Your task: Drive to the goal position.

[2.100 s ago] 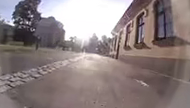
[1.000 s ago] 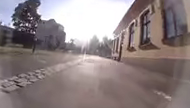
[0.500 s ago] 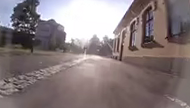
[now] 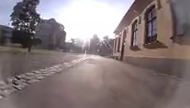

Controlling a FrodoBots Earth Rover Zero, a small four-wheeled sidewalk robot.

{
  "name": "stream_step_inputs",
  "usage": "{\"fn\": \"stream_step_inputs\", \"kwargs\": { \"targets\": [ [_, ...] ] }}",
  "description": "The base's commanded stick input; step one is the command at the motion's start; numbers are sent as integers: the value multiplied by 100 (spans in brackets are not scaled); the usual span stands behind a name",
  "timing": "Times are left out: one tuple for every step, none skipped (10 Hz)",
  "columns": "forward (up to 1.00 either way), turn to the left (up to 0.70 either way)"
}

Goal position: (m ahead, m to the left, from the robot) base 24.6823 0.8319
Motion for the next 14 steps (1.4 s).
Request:
{"fn": "stream_step_inputs", "kwargs": {
  "targets": [
    [70,-1],
    [70,0],
    [70,0],
    [70,-11],
    [70,-13],
    [70,-14],
    [70,-14],
    [70,-14],
    [70,-14],
    [70,-4],
    [70,0],
    [70,0],
    [70,0],
    [70,0]
  ]
}}
